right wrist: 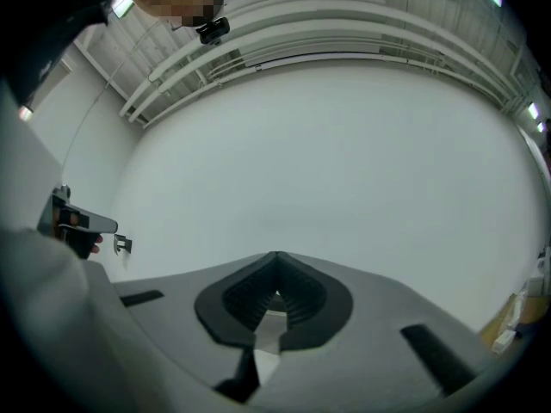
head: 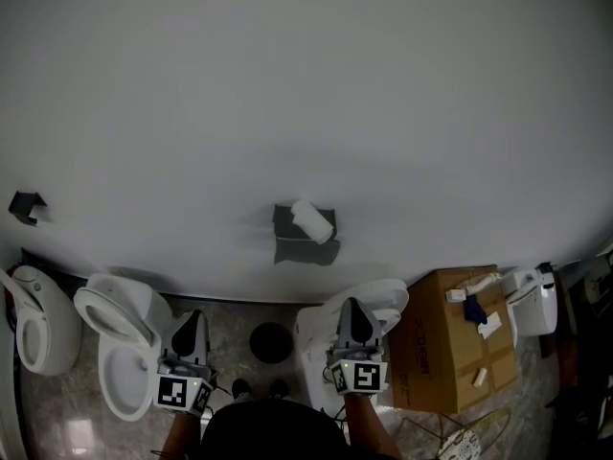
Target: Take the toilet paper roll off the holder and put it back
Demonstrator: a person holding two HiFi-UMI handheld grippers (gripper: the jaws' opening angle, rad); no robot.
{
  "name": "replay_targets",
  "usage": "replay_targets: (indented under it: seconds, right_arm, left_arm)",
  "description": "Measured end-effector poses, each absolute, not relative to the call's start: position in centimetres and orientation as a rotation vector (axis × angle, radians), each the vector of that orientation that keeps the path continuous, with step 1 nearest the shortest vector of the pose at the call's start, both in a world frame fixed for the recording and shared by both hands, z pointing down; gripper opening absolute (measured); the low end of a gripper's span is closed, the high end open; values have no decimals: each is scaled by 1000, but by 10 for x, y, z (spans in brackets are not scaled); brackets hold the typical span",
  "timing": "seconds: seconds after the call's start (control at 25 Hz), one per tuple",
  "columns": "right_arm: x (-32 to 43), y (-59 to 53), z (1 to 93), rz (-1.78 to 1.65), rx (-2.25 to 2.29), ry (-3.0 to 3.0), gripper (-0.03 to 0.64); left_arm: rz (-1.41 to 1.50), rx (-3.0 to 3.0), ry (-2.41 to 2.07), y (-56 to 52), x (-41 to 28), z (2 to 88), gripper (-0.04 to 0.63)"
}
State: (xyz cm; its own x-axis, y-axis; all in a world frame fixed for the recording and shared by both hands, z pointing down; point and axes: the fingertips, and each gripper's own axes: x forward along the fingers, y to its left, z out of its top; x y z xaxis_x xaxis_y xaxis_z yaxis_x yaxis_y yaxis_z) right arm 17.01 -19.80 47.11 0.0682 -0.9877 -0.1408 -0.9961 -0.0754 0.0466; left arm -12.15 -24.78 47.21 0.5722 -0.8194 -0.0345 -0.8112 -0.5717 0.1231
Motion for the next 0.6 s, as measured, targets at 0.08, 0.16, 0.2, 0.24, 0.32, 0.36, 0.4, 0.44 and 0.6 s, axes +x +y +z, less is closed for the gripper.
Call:
replay_targets:
  seconds: [0.08,0.16,0.2,0.24,0.32,0.36,0.4,0.44,0.6]
  right_arm:
    - [168,-197,469,214,-2244,2092,2]
    - [167,-196,467,224,-2243,2091,2]
    - [167,-195,466,227,-2243,2089,2]
    - [167,-194,465,230,-2243,2086,2]
    - [167,-193,464,229,-2240,2078,2]
    - [168,-193,464,222,-2238,2071,2]
    - [169,-192,464,213,-2236,2063,2]
    - [170,-191,463,206,-2234,2054,2]
    - [174,-189,462,209,-2242,2036,3]
  left_arm:
    - [-133,2707,-1407,-248,-123,471,3]
    - [-132,2708,-1406,-248,-124,471,3]
    - [-132,2707,-1405,-247,-124,472,3]
    - [-132,2706,-1402,-247,-124,472,3]
    - [-132,2705,-1395,-247,-124,471,3]
    - [-132,2706,-1392,-247,-124,471,3]
    - [-132,2710,-1391,-247,-123,471,3]
    - [-130,2718,-1392,-246,-123,470,3]
    - [-127,2736,-1384,-246,-118,469,3]
